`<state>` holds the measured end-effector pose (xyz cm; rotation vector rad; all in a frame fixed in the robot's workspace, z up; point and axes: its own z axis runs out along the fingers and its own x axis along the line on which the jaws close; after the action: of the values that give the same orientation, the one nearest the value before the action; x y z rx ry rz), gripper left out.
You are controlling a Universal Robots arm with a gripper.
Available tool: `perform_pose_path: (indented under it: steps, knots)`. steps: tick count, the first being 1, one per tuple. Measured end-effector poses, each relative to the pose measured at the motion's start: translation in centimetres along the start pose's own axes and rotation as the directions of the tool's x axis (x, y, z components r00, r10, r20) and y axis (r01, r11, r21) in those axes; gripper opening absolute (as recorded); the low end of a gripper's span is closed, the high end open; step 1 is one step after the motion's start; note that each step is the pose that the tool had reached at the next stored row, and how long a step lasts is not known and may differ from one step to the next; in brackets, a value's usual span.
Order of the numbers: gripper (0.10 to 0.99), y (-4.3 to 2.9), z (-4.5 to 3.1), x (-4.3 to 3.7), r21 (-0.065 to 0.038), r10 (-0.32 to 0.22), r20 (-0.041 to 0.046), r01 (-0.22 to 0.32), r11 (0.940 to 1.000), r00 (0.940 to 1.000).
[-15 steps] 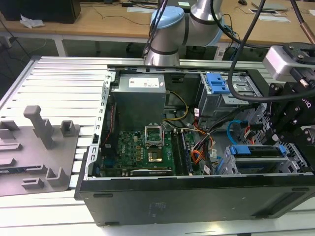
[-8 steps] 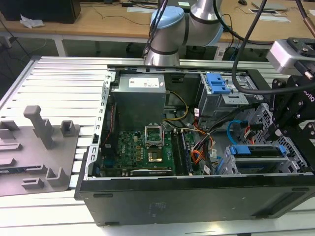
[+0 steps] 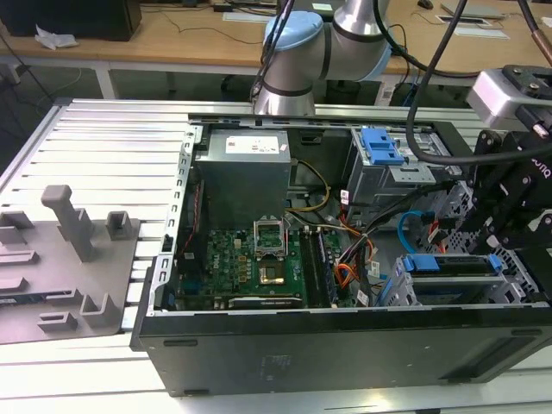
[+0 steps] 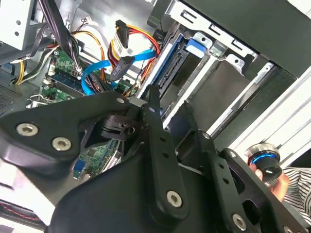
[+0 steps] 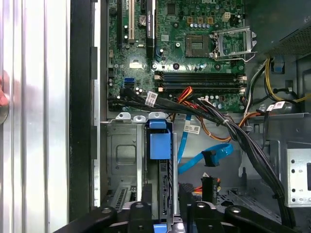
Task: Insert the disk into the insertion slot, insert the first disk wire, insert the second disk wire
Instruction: 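Insert the first disk wire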
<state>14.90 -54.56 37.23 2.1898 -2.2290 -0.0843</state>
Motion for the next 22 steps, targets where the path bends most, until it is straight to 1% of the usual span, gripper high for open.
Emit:
perform_pose_path:
  steps: [2, 3, 5, 8, 9, 12, 14, 17, 21, 22]
  knots:
    - [0.361, 0.01, 0.0, -0.15, 0.0, 0.0, -0.0001, 0.0, 1.0, 1.0]
    - [0.361, 0.01, 0.03, -0.65, 0.0, 0.0, 0.0001, 0.0, 1.0, 1.0]
    - [0.361, 0.04, 0.07, -2.19, 0.0, 0.0, 0.0001, 0.0, 1.0, 1.0]
    - [0.361, 0.05, 0.18, -3.34, 0.0, 0.0, 0.0, 0.0, 1.0, 1.0]
    - [0.361, 0.05, 0.34, -3.57, 0.0, 0.0, -0.0001, 0.0, 1.0, 1.0]
    - [0.361, 0.02, 1.2, -4.28, 0.0, 0.0, -0.0001, 0.0, 1.0, 1.0]
    - [0.361, 0.01, 1.45, -4.3, 0.0, 0.0, 0.0, 0.0, 1.0, 1.0]
    - [0.361, -0.02, 2.09, -4.29, 0.0, 0.0, -0.0021, 0.0, 1.0, 1.0]
    - [0.361, -0.03, 2.22, -4.29, 0.0, 0.0, -0.0027, 0.0, 1.0, 1.0]
    - [0.345, -0.03, 2.22, -4.28, 0.0, 0.0, -0.0026, 0.0, 1.0, 1.0]
